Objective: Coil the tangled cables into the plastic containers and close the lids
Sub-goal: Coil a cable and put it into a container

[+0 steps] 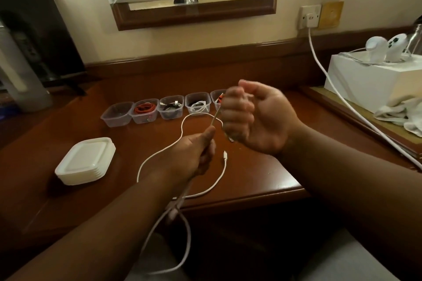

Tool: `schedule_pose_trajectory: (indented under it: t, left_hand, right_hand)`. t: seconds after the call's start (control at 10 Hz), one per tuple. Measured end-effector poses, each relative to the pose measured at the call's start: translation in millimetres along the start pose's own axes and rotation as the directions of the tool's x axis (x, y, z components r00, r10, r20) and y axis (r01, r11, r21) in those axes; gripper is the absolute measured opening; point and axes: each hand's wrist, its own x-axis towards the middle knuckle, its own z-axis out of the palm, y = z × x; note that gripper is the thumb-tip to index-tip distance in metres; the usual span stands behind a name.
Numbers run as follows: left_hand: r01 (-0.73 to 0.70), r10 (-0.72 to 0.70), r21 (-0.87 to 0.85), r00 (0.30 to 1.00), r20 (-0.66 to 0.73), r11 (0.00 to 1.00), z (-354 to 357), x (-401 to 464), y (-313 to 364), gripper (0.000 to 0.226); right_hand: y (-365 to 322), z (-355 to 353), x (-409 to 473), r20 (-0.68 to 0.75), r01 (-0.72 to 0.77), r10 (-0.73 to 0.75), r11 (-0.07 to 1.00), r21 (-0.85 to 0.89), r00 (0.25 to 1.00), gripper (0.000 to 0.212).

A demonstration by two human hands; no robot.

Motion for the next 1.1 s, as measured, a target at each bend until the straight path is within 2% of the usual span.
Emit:
schedule_pose_trajectory:
  t: [0.1,0.2,0.3,0.4,0.5,0.6,0.7,0.8,0.9,1.0,1.1]
  left_hand:
    - [0.025,-0.029,0.044,0.995,0.093,0.999,15,-6,3,0.034]
    - [0.025,-0.083,0.265,0.974,0.21,0.964,20,-11,4,0.028]
    - [0.033,-0.112,0.353,0.972,0.205,0.935,13,-10,4,0.026]
    - [0.015,-0.082,0.359,0.982,0.172,0.933,-4,-5,6,0.024]
    - [-0.04,-0.037,0.416,0.984,0.175,0.908,-19,0,8,0.026]
    - [-0.099,0.015,0.423,0.98,0.198,0.901,-20,1,6,0.019]
    - [-0.212,0.164,0.312,0.971,0.173,0.926,-10,3,-4,0.035]
    - [-0.254,0.253,0.216,0.967,0.034,0.943,4,4,-10,0.044]
    - [-0.174,0.174,-0.008,0.985,0.008,0.985,17,3,-7,0.044]
    - [0.011,0.027,-0.312,0.993,0.117,0.95,24,4,-3,0.04]
    - [0.122,-0.011,-0.371,0.958,0.288,0.921,23,6,-3,0.039]
  right_hand:
    - [0,17,11,-0.233,0.406,-0.46,0.88,-0.246,0.857,0.033]
    - [-6,13,12,0.02,0.148,-0.753,0.102,-0.984,0.658,0.026]
    - [-10,1,7,0.134,-0.298,-0.523,-0.657,-0.693,0.842,0.028]
    - [-9,-7,0,0.0,-0.28,-0.333,-0.792,-0.542,0.943,0.041]
    - [-7,-6,-3,-0.323,-0.364,-0.177,-0.575,-0.733,0.93,0.057]
    - [-18,-6,-9,-0.514,-0.537,0.267,0.019,-0.843,0.816,0.057]
    - [-20,-10,-12,-0.115,-0.472,0.525,0.62,-0.628,0.843,0.04]
    - [-9,-11,-9,0.149,-0.258,0.319,0.909,-0.327,0.936,0.029]
    - [2,0,-3,0.126,-0.011,0.031,0.988,-0.156,0.992,0.03]
    - [8,10,6,-0.145,0.306,-0.335,0.933,-0.19,0.931,0.032]
    - [10,11,12,-0.235,0.393,-0.599,0.725,-0.565,0.766,0.026]
